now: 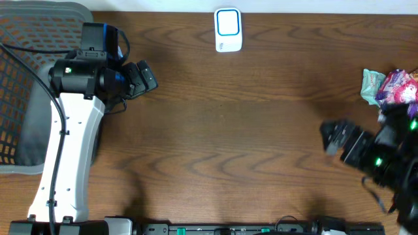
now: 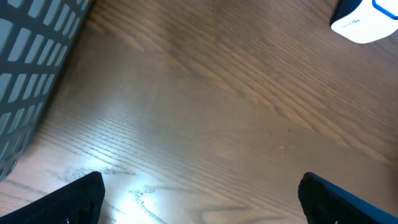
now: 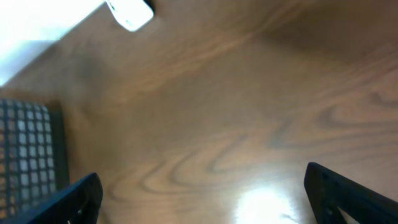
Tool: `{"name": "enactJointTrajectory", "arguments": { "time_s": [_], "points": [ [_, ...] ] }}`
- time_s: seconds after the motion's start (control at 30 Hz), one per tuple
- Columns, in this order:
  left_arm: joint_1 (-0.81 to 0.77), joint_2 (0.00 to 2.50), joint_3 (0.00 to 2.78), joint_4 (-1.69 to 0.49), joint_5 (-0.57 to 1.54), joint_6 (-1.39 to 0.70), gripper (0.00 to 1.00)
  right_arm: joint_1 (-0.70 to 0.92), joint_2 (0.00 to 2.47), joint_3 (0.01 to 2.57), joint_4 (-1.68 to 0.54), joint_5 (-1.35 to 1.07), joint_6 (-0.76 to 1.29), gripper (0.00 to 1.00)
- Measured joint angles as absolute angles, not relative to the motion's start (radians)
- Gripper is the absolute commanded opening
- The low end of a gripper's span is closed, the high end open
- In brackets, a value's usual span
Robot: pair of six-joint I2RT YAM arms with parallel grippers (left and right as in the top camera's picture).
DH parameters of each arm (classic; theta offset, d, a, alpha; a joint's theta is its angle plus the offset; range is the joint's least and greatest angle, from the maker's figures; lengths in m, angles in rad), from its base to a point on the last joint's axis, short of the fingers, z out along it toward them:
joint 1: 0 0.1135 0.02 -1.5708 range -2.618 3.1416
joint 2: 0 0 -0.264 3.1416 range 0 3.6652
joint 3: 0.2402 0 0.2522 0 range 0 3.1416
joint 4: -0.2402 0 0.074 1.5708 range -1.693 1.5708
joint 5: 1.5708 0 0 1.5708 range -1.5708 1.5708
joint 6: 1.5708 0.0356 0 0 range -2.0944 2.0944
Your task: Scan the item barcode
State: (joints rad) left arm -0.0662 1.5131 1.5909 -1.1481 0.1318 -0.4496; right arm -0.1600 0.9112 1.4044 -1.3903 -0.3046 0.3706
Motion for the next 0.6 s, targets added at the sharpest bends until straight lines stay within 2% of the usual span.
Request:
{"name": "enactJointTrajectory", "arguments": {
  "time_s": [0.23,0.6],
  "points": [
    [-0.066,1.513,1.591,-1.148,0.131,-0.450,0.99,-0.153,0.767,1.189,-1.415,-0.300,0.390,0.99],
    [-0.066,1.513,1.591,-1.148,0.131,-0.450,0.99,-0.153,0.758,1.016,-1.455,-0.290,0.496,0.99]
  ]
}}
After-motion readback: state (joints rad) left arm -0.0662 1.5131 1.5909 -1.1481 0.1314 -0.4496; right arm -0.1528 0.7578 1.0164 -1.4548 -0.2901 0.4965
